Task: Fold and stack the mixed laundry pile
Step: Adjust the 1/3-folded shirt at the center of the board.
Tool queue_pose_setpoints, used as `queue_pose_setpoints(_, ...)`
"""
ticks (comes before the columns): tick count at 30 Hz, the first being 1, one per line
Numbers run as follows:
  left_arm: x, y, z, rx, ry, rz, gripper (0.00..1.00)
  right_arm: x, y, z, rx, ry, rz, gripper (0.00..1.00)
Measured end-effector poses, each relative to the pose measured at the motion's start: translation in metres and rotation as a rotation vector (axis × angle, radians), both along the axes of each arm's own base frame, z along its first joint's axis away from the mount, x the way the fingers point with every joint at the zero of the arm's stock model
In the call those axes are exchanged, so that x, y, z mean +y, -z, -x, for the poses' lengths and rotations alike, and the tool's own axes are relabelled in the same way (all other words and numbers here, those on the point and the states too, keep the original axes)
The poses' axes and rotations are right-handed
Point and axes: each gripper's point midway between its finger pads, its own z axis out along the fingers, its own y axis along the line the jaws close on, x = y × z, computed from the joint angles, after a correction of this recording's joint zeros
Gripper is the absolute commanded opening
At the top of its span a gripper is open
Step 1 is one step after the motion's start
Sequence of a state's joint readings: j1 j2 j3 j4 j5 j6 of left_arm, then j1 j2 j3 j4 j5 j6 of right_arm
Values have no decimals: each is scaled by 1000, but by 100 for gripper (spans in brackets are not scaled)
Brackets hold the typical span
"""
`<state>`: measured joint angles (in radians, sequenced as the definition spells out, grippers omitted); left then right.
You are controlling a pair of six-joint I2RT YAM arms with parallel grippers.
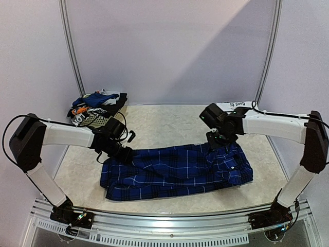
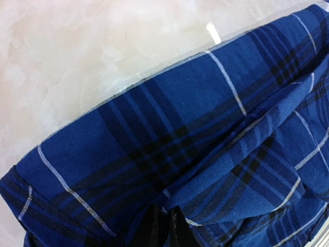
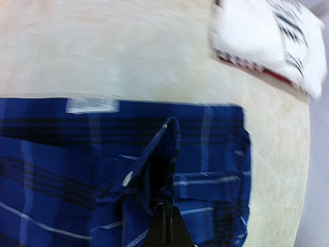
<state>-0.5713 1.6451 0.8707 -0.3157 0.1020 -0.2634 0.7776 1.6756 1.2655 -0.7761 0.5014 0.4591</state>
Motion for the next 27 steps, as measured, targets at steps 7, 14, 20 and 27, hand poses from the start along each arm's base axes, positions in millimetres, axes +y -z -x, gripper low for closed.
queue_pose_setpoints(7,10,-1,-1,-7,-36,-34,8,-78,48,21,41,191,18,0)
queue_pose_setpoints(14,16,1,0,1,-62,-59,8,-96,70,24,42,291,-30,0)
queue_pose_setpoints(20,21,4,4,7,-80,-65,5,-94,80,24,31,306,-67,0)
queue_pose_setpoints(27,22,3,2,-5,-100,-63,3,-86,63,7,-30,301,-99,0)
